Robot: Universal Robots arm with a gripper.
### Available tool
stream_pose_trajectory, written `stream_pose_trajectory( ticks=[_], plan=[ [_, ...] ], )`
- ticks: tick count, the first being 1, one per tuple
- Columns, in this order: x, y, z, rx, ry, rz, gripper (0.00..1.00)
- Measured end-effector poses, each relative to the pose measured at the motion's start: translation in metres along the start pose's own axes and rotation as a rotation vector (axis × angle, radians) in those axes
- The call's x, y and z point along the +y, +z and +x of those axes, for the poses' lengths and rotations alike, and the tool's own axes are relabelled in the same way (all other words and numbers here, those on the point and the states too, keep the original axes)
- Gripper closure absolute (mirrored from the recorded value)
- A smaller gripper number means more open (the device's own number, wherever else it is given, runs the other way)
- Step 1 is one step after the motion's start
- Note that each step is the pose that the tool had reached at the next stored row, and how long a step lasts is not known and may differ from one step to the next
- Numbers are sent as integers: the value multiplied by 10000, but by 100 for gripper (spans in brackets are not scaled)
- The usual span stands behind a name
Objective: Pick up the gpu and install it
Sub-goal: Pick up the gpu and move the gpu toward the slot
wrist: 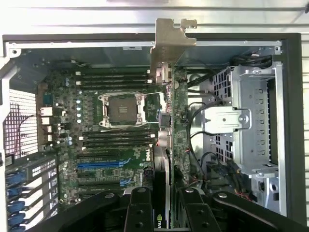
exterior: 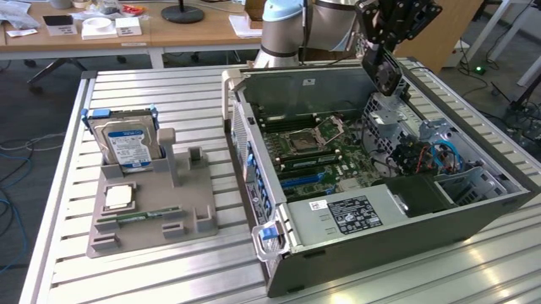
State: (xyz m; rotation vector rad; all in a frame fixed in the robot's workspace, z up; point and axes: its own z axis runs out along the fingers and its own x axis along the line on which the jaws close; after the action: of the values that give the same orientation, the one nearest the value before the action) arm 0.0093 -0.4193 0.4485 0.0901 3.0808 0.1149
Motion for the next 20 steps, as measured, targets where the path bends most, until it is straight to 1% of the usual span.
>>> stream_pose_trajectory(
  ticks=[7, 15, 19, 20],
  plan=[
    [24, 12, -163, 0, -2, 0, 74],
    [30, 14, -187, -1, -1, -1, 74],
    [33, 18, -240, 0, -1, -1, 74],
    [35, 21, -279, -1, -1, 0, 74]
  ],
)
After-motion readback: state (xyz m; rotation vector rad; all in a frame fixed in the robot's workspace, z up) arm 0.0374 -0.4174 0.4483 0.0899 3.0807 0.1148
